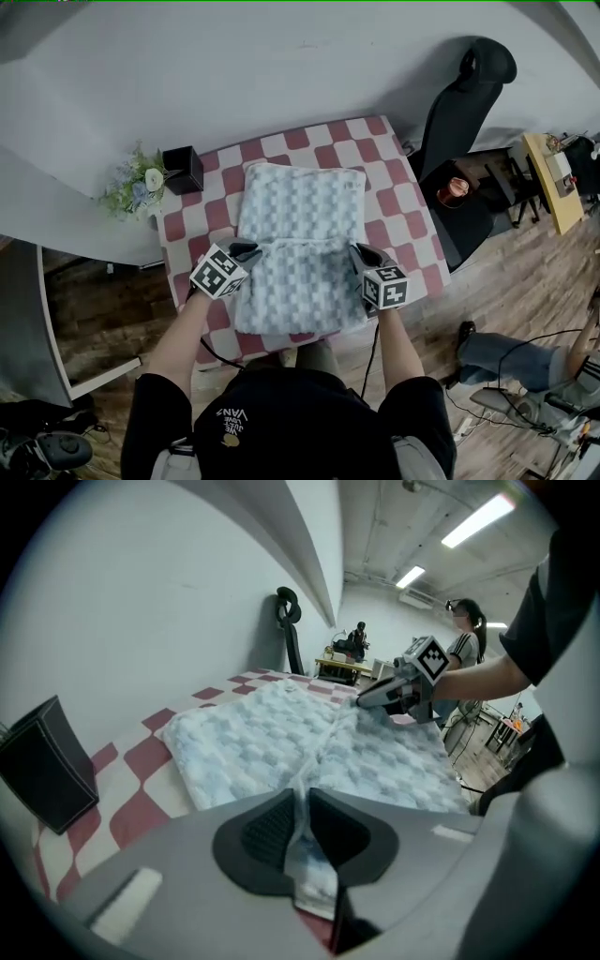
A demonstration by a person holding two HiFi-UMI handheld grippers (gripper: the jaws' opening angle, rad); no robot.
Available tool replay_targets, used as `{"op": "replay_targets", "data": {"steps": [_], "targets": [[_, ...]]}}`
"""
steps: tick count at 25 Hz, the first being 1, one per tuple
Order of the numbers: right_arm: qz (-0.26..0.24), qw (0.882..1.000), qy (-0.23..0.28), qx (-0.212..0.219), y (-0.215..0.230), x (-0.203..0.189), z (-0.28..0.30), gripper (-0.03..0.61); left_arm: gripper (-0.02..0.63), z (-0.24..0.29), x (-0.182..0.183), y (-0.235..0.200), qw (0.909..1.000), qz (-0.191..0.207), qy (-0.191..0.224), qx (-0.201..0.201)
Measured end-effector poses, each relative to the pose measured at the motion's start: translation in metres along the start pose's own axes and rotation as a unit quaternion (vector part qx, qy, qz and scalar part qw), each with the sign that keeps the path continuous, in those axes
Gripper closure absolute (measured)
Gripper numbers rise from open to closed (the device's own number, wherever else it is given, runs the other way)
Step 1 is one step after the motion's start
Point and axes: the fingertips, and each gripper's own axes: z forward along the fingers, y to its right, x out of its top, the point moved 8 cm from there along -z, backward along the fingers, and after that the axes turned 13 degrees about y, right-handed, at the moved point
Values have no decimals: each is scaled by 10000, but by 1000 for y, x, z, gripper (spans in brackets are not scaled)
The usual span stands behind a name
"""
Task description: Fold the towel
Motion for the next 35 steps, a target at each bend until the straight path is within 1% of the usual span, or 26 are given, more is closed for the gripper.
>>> {"op": "replay_targets", "data": {"steps": [1, 3, 8, 12, 16, 19, 23, 25, 27, 29, 32, 35], "targets": [[-9, 9999, 102, -31, -3, 1, -7, 543, 574, -4, 0, 2, 10000, 10, 78, 35], [-32, 9995, 307, -91, -12, 4, -23, 545, 589, -14, 2, 5, 9995, 15, 284, 109], [71, 9967, 792, -183, -38, 11, -76, 546, 597, -52, 16, 28, 9955, 133, 930, 101], [273, 9923, 1186, -242, -62, 16, -129, 548, 598, -96, 30, 65, 9895, 422, 1381, 49], [504, 9876, 1468, -239, -82, 17, -180, 549, 598, -138, 34, 103, 9836, 525, 1713, 192], [490, 9859, 1593, -108, -99, 12, -210, 549, 598, -166, 32, 133, 9795, 633, 1869, 403], [473, 9805, 1900, 141, -119, 10, -253, 549, 598, -202, 34, 180, 9727, 787, 2041, 771], [382, 9781, 2024, 310, -130, 10, -278, 549, 598, -219, 33, 203, 9685, 805, 2146, 977], [311, 9756, 2111, 514, -142, 9, -302, 549, 598, -235, 30, 225, 9638, 909, 2212, 1181], [371, 9711, 2242, 737, -153, 6, -323, 549, 598, -249, 28, 245, 9592, 1001, 2273, 1351], [415, 9678, 2302, 925, -167, -7, -353, 549, 598, -265, 19, 275, 9543, 1078, 2342, 1514], [372, 9672, 2305, 999, -171, -21, -375, 549, 598, -276, 10, 304, 9523, 1077, 2360, 1608]]}}
